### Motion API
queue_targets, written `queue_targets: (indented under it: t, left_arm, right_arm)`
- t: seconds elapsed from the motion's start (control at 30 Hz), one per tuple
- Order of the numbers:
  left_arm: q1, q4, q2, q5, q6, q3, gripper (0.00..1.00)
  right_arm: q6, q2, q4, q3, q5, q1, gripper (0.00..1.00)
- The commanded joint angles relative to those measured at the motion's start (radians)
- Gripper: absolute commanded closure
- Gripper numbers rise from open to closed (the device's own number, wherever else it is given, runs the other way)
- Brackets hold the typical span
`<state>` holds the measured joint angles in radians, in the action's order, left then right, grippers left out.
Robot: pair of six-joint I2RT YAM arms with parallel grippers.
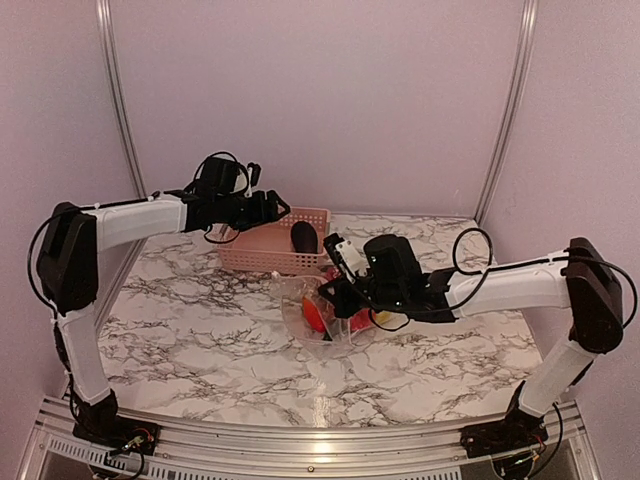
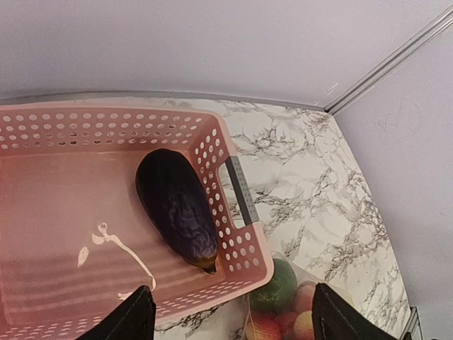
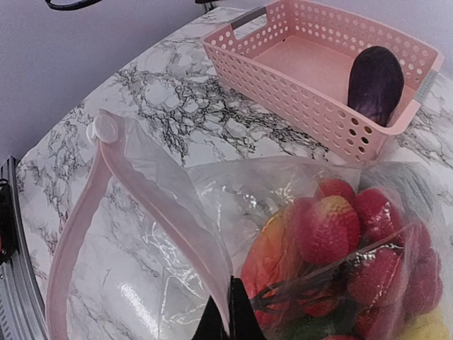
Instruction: Open the zip-top bag and remove the fake food
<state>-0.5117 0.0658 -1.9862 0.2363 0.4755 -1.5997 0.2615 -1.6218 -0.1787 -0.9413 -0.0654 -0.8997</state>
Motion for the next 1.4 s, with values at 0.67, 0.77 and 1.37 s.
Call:
queue_targets:
  t: [0.67,0.77,1.37]
  left_arm:
    - [-0.473,-0.553,0.775,-0.366,0.046,1.058,0.52]
    - [-0.506,-0.566,0.742,-0.353,0.095,1.059,0.58]
    - [-0.457,-0.695,0.378,-0.364,0.415,1.018,0.70]
  right_arm:
    - [0.088,-0.155,0.007,-0.195,0.004,-0.106,1.00]
    - [0.091,-0.167,0.017,-0.219,0.010,-0.113,1.00]
    - [0.099,-0.079,0.023,-0.223,-0.005,-0.112,0.65]
